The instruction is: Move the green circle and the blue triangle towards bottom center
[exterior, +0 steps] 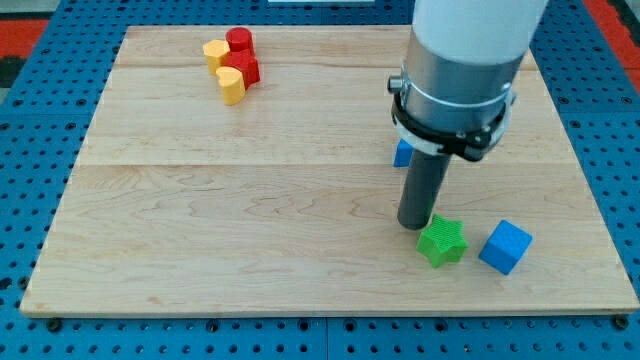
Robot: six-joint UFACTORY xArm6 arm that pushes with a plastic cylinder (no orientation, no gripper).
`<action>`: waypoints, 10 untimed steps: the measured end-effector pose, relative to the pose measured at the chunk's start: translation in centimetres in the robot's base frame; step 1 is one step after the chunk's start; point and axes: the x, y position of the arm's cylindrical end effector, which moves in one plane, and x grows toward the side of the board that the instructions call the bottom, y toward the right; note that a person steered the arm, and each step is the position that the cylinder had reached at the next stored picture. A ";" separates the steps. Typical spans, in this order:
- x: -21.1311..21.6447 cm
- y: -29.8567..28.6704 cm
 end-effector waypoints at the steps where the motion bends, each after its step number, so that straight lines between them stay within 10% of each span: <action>1: -1.9 0.2; 4: -14.0 9.2; 10: -4.5 -0.9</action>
